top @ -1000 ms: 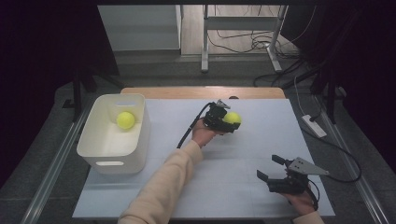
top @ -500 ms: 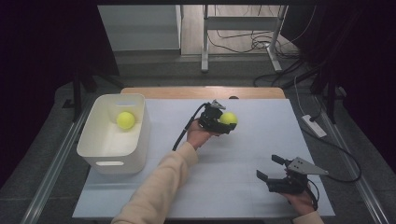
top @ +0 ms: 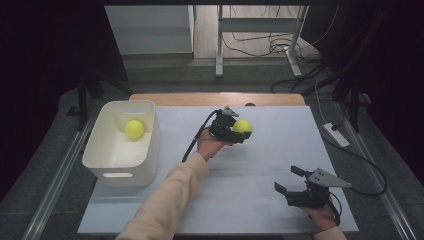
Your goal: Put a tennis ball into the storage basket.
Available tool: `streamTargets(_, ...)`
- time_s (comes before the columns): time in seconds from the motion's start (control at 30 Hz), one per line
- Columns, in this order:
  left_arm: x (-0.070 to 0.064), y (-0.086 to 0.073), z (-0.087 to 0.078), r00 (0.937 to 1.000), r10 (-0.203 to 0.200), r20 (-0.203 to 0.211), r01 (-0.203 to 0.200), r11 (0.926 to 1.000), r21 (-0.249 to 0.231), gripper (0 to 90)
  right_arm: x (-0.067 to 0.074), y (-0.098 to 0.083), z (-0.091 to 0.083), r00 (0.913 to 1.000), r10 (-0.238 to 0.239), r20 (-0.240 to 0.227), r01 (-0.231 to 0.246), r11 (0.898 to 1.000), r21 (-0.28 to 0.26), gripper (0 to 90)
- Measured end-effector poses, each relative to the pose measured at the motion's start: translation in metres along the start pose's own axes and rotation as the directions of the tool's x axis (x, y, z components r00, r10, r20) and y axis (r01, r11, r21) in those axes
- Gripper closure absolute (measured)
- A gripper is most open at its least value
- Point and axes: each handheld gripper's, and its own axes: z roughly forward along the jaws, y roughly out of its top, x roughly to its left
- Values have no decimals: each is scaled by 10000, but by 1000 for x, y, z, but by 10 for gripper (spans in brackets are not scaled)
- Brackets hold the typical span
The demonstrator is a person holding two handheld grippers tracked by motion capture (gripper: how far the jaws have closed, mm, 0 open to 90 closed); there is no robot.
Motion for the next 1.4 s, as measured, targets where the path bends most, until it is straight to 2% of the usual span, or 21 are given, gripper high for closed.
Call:
streamTargets(0.53, -4, -1, -17, 9999, 160, 43, -159, 9994, -323, 274, 0, 0, 0, 10000, -30, 9, 30, 10000, 24, 100)
streamTargets(0.97, -1, -6, -35, 10000, 34, 15, -33, 9972, -740, 274, 1, 0, 0, 10000, -62, 33, 62, 10000, 43, 100)
streamTargets(1.13, 2, -9, -42, 10000, -65, -71, 58, 9961, -880, 274, 1, 0, 0, 10000, -53, 42, 53, 10000, 32, 100)
streamTargets(1.4, 5, -15, -51, 9995, -1, -320, -30, 9951, -983, 274, 2, 0, 1, 9999, -108, 31, 108, 9999, 53, 100)
